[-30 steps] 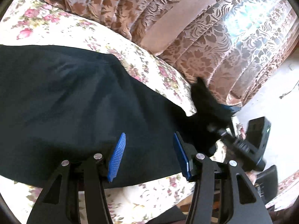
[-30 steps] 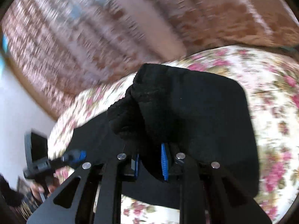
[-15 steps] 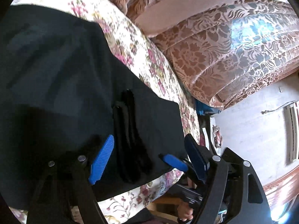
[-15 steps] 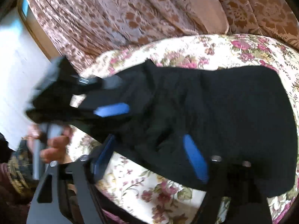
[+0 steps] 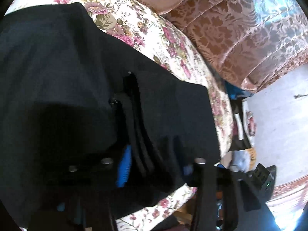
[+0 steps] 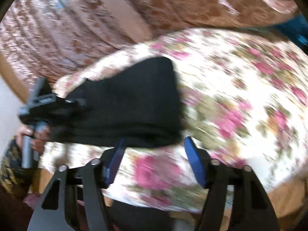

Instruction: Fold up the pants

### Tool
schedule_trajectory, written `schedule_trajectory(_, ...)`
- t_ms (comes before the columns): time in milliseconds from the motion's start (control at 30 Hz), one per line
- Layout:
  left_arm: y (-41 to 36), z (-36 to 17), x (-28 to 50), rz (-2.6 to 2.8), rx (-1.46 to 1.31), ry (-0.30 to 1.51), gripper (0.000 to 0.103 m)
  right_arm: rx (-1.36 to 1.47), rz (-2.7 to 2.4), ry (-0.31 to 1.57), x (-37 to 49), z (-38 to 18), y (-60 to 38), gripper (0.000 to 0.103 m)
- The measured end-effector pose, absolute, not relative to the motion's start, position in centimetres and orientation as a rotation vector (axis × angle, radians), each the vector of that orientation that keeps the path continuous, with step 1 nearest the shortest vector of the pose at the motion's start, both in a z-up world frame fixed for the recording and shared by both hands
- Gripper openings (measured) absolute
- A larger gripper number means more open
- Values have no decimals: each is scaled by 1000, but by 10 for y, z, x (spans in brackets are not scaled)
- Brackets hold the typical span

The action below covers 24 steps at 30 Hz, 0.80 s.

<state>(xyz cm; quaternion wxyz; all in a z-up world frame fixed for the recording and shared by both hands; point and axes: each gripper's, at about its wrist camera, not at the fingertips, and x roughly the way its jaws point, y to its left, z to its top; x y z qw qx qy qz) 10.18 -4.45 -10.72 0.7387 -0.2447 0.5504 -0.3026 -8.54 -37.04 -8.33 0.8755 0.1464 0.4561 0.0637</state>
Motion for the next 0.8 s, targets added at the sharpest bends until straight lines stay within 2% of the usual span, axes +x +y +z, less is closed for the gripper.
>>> schedule_trajectory(33, -44, -107, 102, -661, -531, 1202, 20, 310, 119, 960, -85, -88, -372, 57)
schedule_trajectory(67, -42, -104, 101, -665, -527, 1183, 10, 318, 111, 964, -84, -92, -373, 57)
schedule_trajectory(200, -42, -80, 96, -723, -521, 1091, 10, 286, 91, 954, -77, -99, -361, 56)
schedule_trajectory(300, -43, -53, 94, -779, -512, 1009, 10, 303, 88, 933, -70, -100, -358, 52)
schedule_trajectory(333, -43, -46, 94, -794, -512, 989, 10, 303, 75, 921, -66, -99, -358, 48)
schedule_trajectory(433, -41, -16, 87, -832, -479, 890, 10, 347, 48, 885, -59, -98, -361, 29)
schedule_trajectory(500, -37, -10, 82, -825, -431, 852, 10, 323, 42, 885, -58, -100, -359, 22)
schedule_trajectory(633, -32, -41, 82, -732, -318, 903, 10, 271, 43, 922, -55, -113, -352, 21)
schedule_trajectory(700, -30, -73, 83, -673, -259, 974, 10, 267, 49, 929, -55, -117, -353, 21)
schedule_trajectory(800, -23, -100, 76, -645, -268, 1029, 10, 261, 87, 959, -54, -115, -356, 23)
